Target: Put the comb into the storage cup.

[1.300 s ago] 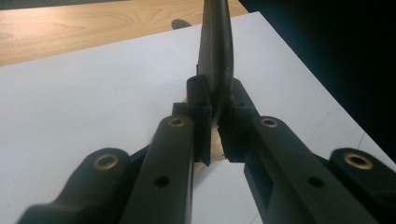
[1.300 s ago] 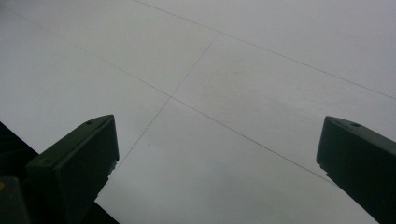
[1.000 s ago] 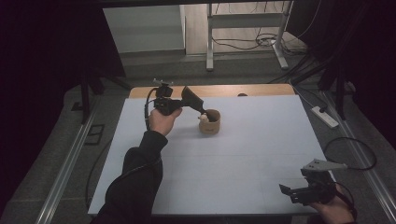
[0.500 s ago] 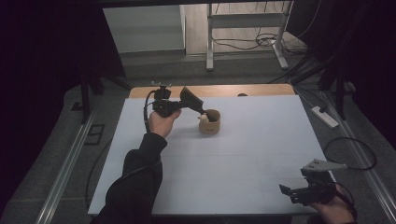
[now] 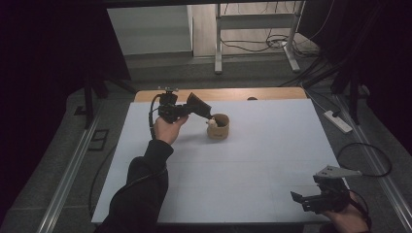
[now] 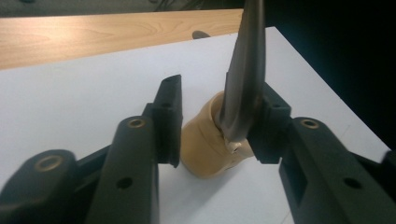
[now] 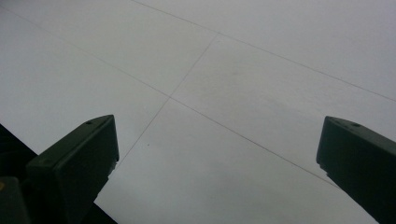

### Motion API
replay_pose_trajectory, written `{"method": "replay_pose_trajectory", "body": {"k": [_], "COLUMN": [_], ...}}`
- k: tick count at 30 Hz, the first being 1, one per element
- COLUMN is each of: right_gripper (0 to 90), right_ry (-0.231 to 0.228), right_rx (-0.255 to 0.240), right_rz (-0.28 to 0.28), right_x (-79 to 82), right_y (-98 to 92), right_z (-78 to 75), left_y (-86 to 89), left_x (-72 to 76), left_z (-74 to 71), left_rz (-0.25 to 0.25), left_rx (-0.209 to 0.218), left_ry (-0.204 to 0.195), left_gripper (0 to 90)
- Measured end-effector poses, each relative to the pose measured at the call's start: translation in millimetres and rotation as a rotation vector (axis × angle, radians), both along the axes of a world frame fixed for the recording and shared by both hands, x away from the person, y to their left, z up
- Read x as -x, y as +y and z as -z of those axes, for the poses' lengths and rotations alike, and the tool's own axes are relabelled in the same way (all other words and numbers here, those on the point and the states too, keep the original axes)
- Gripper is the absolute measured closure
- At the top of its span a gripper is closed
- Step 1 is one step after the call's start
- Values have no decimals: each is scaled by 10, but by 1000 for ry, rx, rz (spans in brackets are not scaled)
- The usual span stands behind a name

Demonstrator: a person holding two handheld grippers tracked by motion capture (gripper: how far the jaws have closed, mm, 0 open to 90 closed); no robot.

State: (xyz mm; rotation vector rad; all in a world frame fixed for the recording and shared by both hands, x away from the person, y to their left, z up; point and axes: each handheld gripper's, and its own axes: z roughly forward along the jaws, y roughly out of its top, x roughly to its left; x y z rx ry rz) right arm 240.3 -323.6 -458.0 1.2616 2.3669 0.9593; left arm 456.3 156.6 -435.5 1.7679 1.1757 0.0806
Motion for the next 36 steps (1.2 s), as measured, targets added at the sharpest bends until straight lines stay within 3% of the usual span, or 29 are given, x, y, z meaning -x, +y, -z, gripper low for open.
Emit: {"method": "replay_pose_trajectory", "body": {"k": [17,29,36], "right_gripper": [0,0,0], "right_ry": [-2,-2,-1], "right_rx": [5,4,4], "right_rz": [-8,-8,-8], "right_x": [3,2,2], "right_y": [8,8,8], "right_z": [2,2,2], "left_y": [-19,-36,4], "left_x": [86,142,190], "left_z": [-73,-121,-168], "left_rz": [-24,-11,8], "left_rx": [-79,-146,-128], "left_ry": [-112,-154,-159], "left_gripper": [327,105,72]}}
